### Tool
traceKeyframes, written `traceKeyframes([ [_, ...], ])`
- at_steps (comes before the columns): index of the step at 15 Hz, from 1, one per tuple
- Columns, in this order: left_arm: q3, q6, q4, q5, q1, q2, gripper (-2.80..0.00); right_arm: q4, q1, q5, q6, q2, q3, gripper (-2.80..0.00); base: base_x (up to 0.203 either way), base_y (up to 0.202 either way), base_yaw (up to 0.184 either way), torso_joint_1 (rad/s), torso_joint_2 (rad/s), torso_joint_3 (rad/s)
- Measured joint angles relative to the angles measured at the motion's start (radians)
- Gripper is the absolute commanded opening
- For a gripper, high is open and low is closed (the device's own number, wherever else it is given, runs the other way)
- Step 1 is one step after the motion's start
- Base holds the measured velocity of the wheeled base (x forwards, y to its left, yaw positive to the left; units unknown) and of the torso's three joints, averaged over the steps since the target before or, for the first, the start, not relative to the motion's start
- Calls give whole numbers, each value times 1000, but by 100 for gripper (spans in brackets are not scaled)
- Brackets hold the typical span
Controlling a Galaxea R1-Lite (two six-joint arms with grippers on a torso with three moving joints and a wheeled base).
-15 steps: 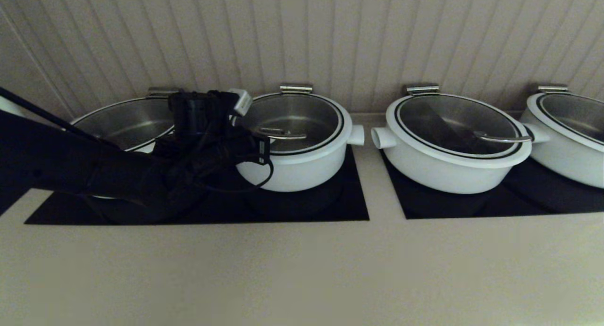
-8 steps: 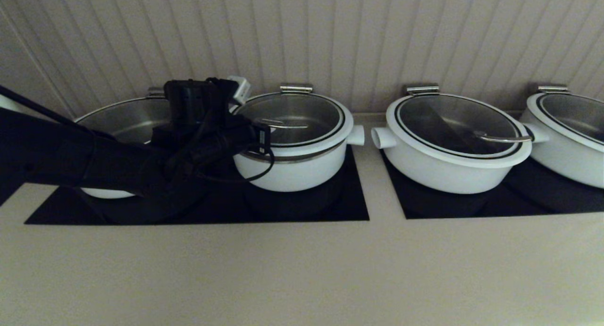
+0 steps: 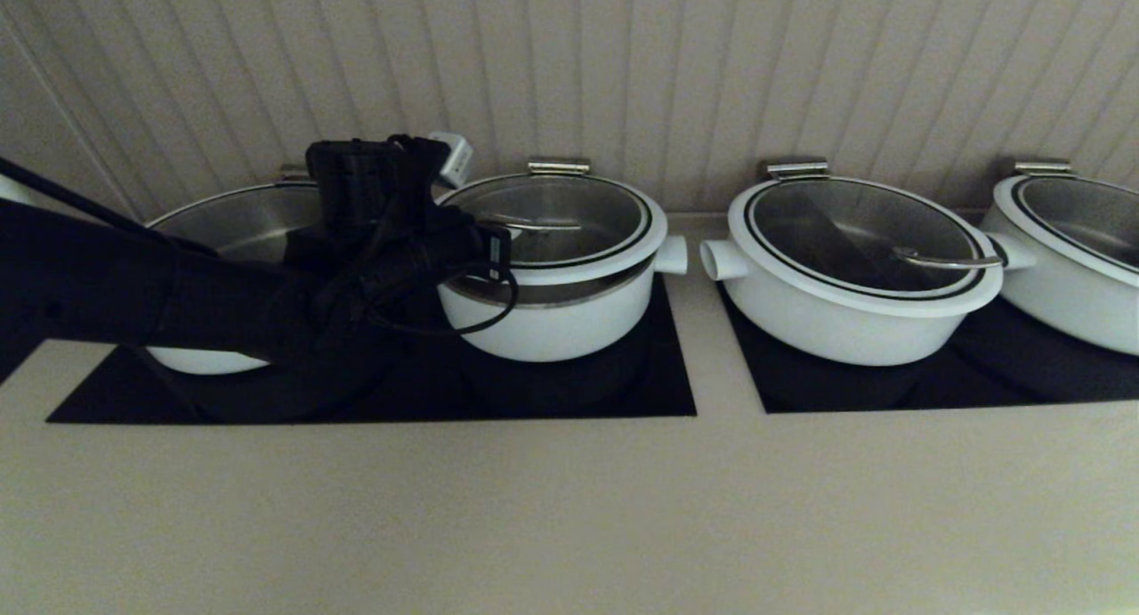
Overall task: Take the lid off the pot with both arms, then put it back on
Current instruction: Open the food pot lid a small opening with the left arm, then hold the pot lid with the right arm
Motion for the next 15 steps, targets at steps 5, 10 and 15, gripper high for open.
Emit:
traceKeyframes([
  [5,-4,5,0,0,0,0,-280,0,0,0,0,0,0,-280,0,0,0,0,0,0],
  [10,-32,4,-3,0,0,0,-280,0,0,0,0,0,0,-280,0,0,0,0,0,0],
  [15,-67,6,0,-1,0,4,-280,0,0,0,0,0,0,-280,0,0,0,0,0,0],
])
